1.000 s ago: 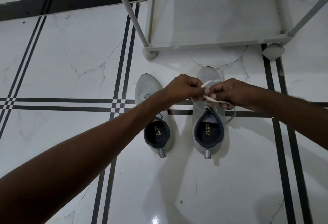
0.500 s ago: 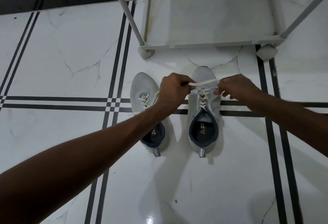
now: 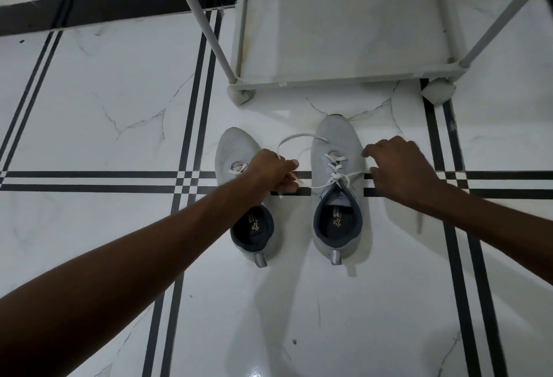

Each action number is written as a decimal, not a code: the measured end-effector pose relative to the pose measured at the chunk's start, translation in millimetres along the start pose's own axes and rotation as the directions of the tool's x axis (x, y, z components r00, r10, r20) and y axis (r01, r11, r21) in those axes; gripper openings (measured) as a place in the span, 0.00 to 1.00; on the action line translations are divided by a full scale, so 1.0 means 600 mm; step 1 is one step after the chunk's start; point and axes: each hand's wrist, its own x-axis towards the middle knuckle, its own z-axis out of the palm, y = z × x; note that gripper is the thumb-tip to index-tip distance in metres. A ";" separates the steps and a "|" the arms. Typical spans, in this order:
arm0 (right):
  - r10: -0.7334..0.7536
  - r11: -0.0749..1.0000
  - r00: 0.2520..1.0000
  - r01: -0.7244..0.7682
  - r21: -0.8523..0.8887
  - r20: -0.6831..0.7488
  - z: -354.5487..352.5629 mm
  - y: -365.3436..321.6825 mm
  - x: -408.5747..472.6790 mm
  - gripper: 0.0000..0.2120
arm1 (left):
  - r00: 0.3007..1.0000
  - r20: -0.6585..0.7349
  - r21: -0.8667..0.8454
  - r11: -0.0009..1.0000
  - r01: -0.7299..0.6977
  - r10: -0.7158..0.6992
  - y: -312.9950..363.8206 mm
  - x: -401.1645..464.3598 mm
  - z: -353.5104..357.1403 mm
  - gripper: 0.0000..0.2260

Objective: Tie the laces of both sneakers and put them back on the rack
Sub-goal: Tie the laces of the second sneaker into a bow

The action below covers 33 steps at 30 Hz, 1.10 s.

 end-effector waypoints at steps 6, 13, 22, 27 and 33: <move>-0.078 0.914 0.997 0.073 0.399 -0.004 0.012 -0.037 -0.011 0.09 | 0.797 0.088 0.657 0.567 -0.497 0.598 -0.020 -0.031 0.045 0.20; 0.066 0.794 0.997 -0.082 0.602 0.048 0.022 -0.036 -0.012 0.07 | 0.822 0.185 0.631 0.577 -0.519 0.538 -0.020 -0.021 0.071 0.07; -0.111 0.936 0.992 0.124 0.330 -0.057 0.039 -0.016 -0.023 0.10 | 0.747 0.381 0.808 0.196 -0.556 0.545 -0.029 -0.013 0.027 0.03; -0.121 0.949 0.992 0.125 0.289 -0.032 0.055 -0.005 -0.020 0.12 | 0.732 0.441 0.854 0.007 -0.520 0.520 -0.047 -0.026 0.032 0.10; -0.092 0.947 0.996 0.088 0.310 -0.001 0.048 0.005 -0.007 0.10 | 0.775 0.442 0.810 0.171 -0.561 0.452 -0.032 -0.012 0.020 0.05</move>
